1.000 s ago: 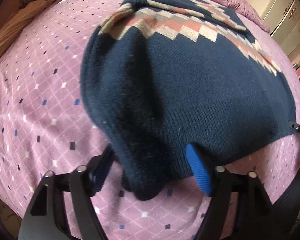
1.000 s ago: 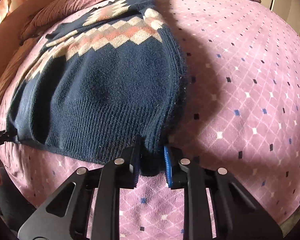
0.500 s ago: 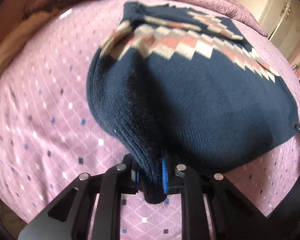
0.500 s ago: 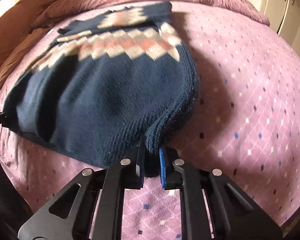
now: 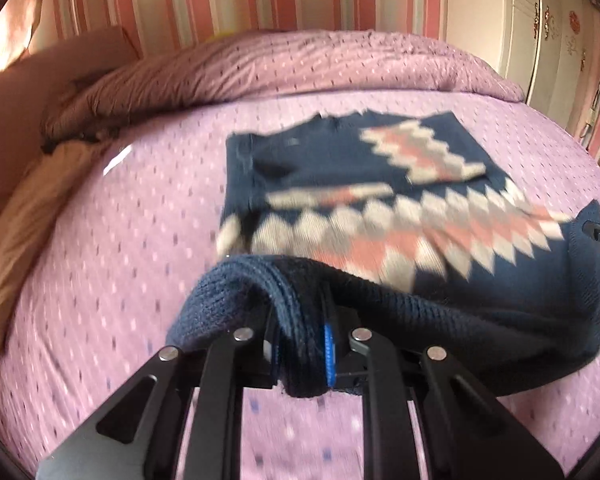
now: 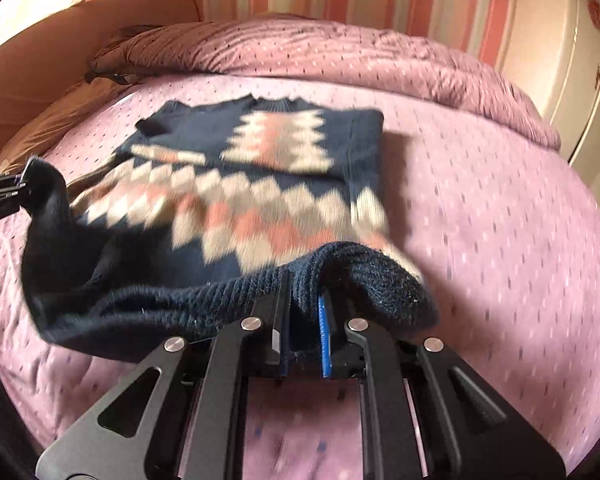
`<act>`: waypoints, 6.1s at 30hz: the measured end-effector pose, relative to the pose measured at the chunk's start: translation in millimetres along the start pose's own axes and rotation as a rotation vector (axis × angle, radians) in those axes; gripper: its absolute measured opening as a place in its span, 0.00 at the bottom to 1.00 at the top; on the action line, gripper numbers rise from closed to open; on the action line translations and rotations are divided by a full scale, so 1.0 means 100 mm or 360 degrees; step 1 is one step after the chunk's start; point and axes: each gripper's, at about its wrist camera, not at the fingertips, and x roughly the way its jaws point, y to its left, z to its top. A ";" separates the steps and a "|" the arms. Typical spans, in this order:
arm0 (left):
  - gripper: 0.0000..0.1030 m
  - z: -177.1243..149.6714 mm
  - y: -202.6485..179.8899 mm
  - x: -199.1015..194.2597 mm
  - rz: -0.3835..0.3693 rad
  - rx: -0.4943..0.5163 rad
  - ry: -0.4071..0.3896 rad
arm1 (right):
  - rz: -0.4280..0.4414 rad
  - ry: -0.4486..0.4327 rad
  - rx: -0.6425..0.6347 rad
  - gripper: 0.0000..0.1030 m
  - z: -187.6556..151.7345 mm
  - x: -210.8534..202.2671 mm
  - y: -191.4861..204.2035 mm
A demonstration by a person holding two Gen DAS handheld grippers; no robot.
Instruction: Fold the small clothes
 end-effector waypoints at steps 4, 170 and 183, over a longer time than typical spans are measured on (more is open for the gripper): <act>0.15 0.24 0.12 0.27 0.0059 -0.0030 -0.0066 | -0.0064 -0.0073 -0.0014 0.11 0.31 0.28 -0.12; 0.89 1.02 -0.29 1.48 -0.0005 -0.0183 0.0149 | 0.0612 0.0151 0.1461 0.73 -0.01 1.57 -1.36; 0.89 1.07 -0.26 1.48 -0.0006 -0.0181 0.0178 | 0.0481 0.0085 0.1359 0.58 0.27 1.76 -1.42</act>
